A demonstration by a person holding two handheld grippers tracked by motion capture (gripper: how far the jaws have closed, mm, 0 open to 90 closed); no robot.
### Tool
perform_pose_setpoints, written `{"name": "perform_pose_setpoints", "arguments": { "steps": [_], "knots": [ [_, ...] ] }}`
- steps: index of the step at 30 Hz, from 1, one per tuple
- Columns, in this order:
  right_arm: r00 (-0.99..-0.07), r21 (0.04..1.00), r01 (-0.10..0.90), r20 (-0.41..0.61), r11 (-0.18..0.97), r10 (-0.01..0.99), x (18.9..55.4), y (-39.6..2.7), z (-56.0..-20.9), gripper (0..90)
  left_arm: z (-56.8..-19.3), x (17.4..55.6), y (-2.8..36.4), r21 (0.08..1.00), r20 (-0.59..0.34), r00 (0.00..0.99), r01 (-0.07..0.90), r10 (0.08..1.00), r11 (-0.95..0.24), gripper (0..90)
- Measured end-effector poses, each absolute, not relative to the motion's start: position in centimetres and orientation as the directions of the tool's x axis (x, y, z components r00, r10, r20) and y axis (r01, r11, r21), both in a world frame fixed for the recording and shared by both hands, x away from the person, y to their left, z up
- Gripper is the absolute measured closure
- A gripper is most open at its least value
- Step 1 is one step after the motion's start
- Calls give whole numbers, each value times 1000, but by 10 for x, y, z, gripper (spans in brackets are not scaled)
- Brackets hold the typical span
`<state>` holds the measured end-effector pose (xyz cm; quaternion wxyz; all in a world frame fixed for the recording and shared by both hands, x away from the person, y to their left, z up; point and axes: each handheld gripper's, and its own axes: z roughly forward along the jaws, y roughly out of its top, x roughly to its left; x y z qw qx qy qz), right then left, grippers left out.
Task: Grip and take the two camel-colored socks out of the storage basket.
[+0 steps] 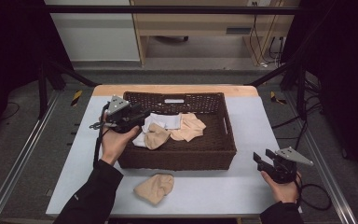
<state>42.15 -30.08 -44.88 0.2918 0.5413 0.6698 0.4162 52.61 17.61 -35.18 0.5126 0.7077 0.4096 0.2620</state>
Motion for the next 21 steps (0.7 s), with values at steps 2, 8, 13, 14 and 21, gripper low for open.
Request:
{"name": "perform_pose_setpoints", "arguments": {
  "steps": [2, 8, 13, 14, 21],
  "knots": [
    [-247, 873, 483, 58, 72, 967, 422, -301, -449, 469, -357, 534, 173, 939, -41, 525, 312, 850, -147, 524],
    [-251, 874, 480, 50, 79, 967, 422, -300, -450, 478, -378, 556, 165, 919, 3, 510, 339, 860, -204, 503],
    [-255, 872, 482, 50, 82, 966, 423, -300, -450, 486, -392, 564, 161, 899, -3, 506, 379, 862, -220, 470],
    [-256, 872, 483, 52, 81, 965, 423, -300, -450, 486, -395, 565, 161, 894, -5, 505, 389, 863, -222, 465],
    [-258, 870, 485, 50, 84, 965, 423, -300, -450, 486, -415, 572, 161, 845, -13, 494, 471, 870, -254, 434]
  ]
}}
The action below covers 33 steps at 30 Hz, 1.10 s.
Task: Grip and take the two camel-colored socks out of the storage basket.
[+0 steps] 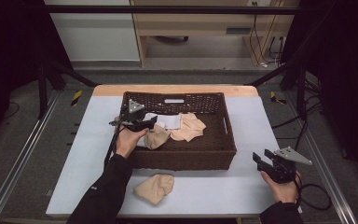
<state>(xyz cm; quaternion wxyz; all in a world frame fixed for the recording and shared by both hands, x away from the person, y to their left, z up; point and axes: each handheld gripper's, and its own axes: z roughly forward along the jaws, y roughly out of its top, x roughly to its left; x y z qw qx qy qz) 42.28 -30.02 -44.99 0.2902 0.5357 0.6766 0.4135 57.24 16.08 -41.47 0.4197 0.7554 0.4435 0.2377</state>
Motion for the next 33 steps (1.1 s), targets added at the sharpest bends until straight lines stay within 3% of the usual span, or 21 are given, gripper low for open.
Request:
{"name": "perform_pose_setpoints", "arguments": {
  "steps": [17, 28, 33],
  "knots": [
    [-259, 867, 490, 42, 94, 965, 423, -299, -451, 488, -433, 577, 151, 722, 68, 540, 554, 839, -415, 380],
    [-257, 867, 490, 43, 92, 966, 423, -299, -451, 489, -434, 576, 145, 641, 21, 542, 637, 840, -427, 757],
    [-255, 866, 491, 41, 93, 966, 423, -299, -451, 489, -427, 573, 147, 670, 9, 528, 627, 849, -397, 825]
  ]
}}
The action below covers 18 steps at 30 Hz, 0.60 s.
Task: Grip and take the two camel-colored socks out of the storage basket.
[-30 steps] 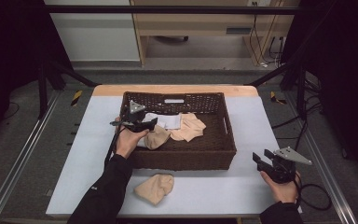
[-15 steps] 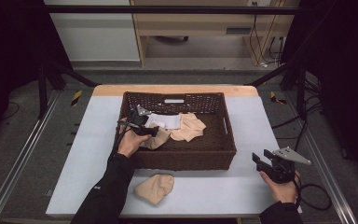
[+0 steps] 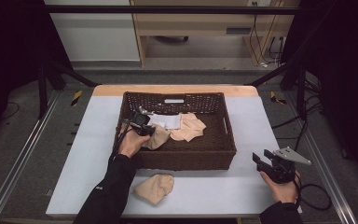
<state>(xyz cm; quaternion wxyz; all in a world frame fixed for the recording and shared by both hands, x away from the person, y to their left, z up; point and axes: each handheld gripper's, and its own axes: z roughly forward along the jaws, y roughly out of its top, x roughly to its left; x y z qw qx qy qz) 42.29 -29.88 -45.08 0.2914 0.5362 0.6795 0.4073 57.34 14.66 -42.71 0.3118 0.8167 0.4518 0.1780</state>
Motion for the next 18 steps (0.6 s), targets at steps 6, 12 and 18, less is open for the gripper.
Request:
{"name": "perform_pose_setpoints", "arguments": {
  "steps": [6, 12, 18],
  "knots": [
    [-253, 867, 489, 41, 91, 967, 423, -300, -451, 489, -415, 565, 156, 782, -48, 519, 552, 853, -291, 835],
    [-252, 867, 489, 39, 92, 967, 423, -300, -450, 489, -407, 558, 156, 848, -54, 529, 472, 847, -242, 840],
    [-250, 869, 486, 37, 92, 967, 423, -300, -450, 489, -396, 551, 162, 904, -79, 542, 393, 837, -169, 842]
  ]
}}
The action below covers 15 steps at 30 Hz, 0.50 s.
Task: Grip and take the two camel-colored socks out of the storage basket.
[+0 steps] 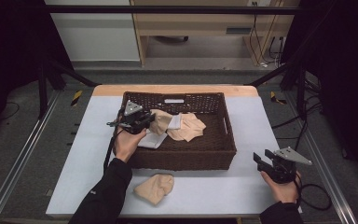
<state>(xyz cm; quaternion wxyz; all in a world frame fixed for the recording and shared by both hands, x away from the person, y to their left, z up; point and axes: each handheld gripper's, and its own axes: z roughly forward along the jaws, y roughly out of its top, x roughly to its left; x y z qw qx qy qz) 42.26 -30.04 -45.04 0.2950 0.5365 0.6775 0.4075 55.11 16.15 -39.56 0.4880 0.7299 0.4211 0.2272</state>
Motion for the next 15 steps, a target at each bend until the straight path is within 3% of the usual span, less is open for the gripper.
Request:
{"name": "perform_pose_setpoints", "arguments": {
  "steps": [9, 15],
  "knots": [
    [-249, 870, 484, 33, 94, 968, 423, -300, -450, 491, -372, 532, 167, 971, -67, 565, 228, 822, -78, 844],
    [-247, 869, 485, 34, 94, 968, 423, -301, -450, 492, -357, 521, 170, 979, -90, 583, 199, 808, -34, 844]
  ]
}}
